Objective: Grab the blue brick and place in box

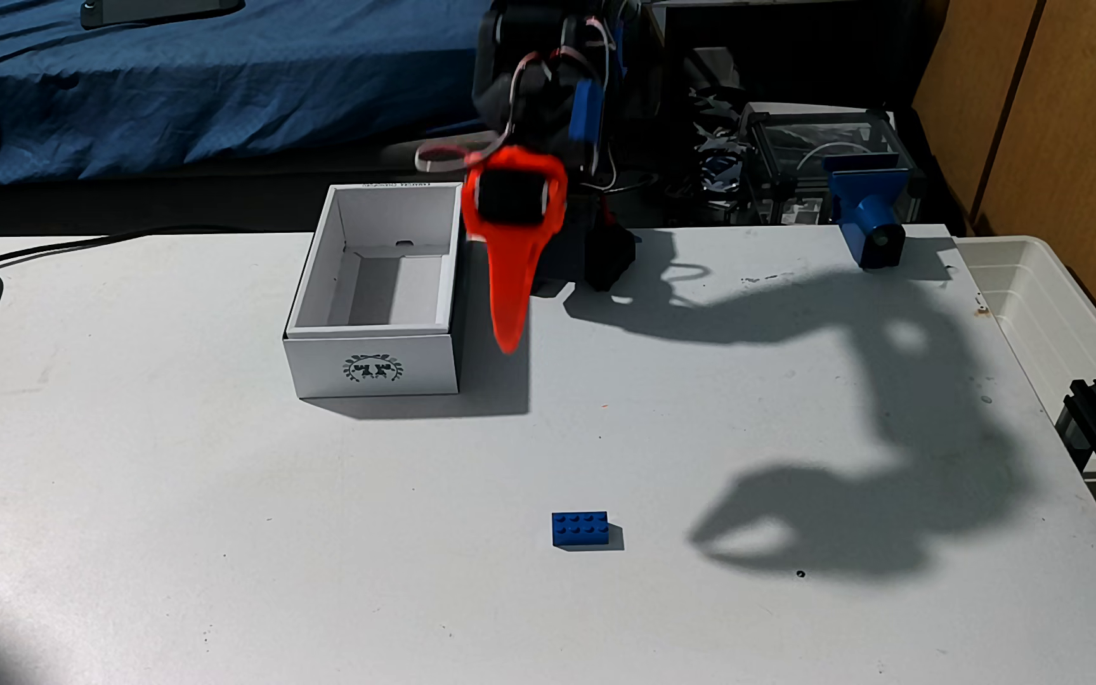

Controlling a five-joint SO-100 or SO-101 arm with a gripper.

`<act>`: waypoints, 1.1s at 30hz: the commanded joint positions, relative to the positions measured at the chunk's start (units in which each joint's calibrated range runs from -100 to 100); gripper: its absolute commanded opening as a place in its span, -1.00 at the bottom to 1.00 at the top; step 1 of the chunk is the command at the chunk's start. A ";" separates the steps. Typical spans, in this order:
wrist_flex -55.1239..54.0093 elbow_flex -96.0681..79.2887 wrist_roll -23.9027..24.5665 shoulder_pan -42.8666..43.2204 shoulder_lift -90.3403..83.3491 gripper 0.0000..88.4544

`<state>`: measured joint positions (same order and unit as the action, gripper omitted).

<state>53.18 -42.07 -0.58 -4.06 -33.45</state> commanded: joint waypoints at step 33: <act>6.92 25.38 2.71 3.09 36.03 -0.98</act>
<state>59.68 -19.71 1.68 -0.74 2.79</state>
